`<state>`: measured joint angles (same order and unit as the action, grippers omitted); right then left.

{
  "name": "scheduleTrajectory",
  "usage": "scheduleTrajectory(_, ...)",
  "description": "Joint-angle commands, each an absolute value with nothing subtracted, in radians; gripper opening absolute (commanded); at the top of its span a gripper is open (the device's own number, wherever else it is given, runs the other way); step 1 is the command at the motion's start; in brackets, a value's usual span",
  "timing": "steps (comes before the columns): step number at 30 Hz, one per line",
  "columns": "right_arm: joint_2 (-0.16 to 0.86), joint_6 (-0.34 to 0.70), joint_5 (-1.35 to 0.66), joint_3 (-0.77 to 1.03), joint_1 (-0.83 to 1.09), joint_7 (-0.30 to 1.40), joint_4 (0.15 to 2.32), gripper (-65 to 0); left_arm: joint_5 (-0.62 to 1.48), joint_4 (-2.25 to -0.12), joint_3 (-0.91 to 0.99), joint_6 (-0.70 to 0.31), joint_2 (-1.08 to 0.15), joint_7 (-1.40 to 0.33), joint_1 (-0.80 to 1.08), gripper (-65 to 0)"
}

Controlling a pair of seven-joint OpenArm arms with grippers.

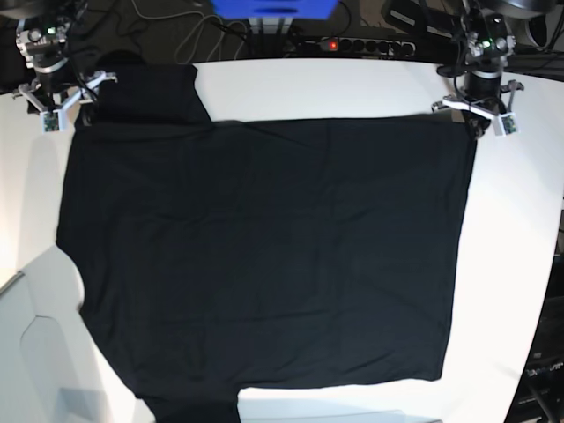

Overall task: Fold the T-shirt properly
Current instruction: 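Drag the shirt by its shoulders toward the robot with both grippers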

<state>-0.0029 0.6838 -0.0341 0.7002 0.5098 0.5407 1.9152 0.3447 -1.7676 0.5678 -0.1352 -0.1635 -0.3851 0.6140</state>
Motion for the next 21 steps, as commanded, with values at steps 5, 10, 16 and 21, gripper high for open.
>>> scheduleTrajectory(5, 0.024, 0.698, -0.048, 0.704, 0.498, 0.522, 1.880, -28.9, 0.346, -1.782, 0.575, -0.133, -0.173, -0.361, 0.615, -64.9)
scheduleTrajectory(10, 0.036, 0.698, -0.051, 0.704, 0.475, 0.522, 1.825, -28.9, 0.344, -1.782, 0.575, -0.133, -0.173, -0.361, 0.615, -64.9)
scheduleTrajectory(16, 0.056, 0.698, -0.051, 0.702, 0.464, 0.522, 1.778, -29.1, 0.344, -1.782, 0.575, -0.133, -0.173, -0.361, 0.615, -64.9)
scheduleTrajectory(21, 0.056, 0.698, -0.053, 0.700, 0.463, 0.522, 1.778, -32.8, 0.344, -1.782, 0.575, -0.133, -0.173, -0.361, 0.615, -64.9)
